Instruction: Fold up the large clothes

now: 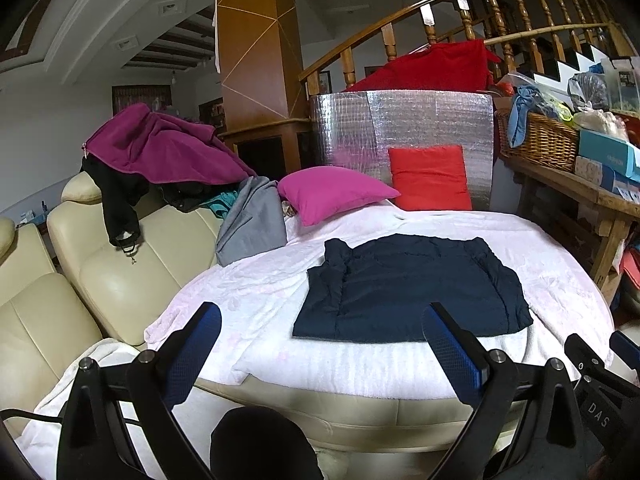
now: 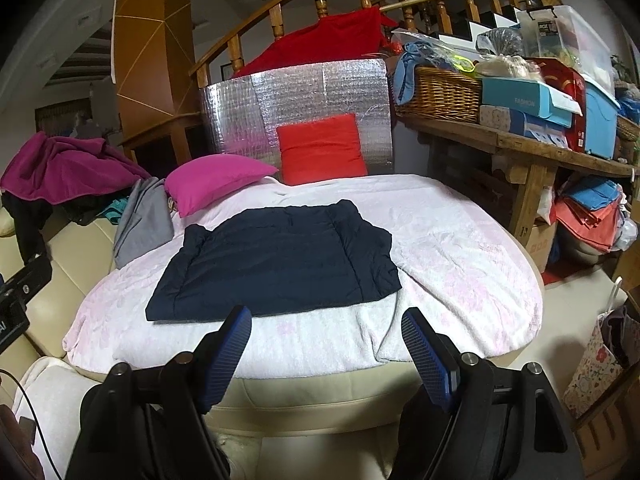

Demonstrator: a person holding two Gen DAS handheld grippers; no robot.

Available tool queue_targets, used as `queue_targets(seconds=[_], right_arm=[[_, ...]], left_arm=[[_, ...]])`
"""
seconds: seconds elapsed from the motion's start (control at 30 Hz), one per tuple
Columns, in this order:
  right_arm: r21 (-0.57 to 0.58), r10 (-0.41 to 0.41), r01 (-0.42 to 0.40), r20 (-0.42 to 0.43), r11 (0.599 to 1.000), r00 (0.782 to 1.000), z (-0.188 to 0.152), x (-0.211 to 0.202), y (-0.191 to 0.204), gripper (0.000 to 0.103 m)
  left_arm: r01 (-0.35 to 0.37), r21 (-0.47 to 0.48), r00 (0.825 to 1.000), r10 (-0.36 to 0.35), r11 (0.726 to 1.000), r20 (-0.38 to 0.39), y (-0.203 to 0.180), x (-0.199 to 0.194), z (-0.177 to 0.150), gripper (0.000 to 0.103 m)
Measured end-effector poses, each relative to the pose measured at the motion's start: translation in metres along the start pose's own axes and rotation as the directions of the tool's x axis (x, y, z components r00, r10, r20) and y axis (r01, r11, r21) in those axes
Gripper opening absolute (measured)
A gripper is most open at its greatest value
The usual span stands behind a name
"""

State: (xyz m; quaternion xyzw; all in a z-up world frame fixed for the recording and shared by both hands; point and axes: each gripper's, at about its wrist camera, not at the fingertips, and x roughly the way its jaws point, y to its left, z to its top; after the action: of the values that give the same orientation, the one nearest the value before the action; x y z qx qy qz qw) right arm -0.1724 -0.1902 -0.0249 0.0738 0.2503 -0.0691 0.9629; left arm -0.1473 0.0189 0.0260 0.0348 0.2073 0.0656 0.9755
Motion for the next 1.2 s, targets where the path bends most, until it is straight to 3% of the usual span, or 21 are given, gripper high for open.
queue_targets(seconds=[0.8, 1.2], right_arm=[[-0.001, 0.005, -0.005, -0.002, 1.0, 1.0, 0.0, 0.002, -0.002, 0.08], [-0.023, -0.02, 0.021, 0.05, 1.0, 0.999, 0.016, -0.003, 0.001, 0.08]], left_arm=[[0.009, 0.009, 1.0, -0.009, 1.0, -0.002, -0.001, -0.002, 0.001, 0.1], [0.011, -0.014, 1.0, -0.011, 1.0, 0.011, 0.005, -0.001, 0.005, 0.1]])
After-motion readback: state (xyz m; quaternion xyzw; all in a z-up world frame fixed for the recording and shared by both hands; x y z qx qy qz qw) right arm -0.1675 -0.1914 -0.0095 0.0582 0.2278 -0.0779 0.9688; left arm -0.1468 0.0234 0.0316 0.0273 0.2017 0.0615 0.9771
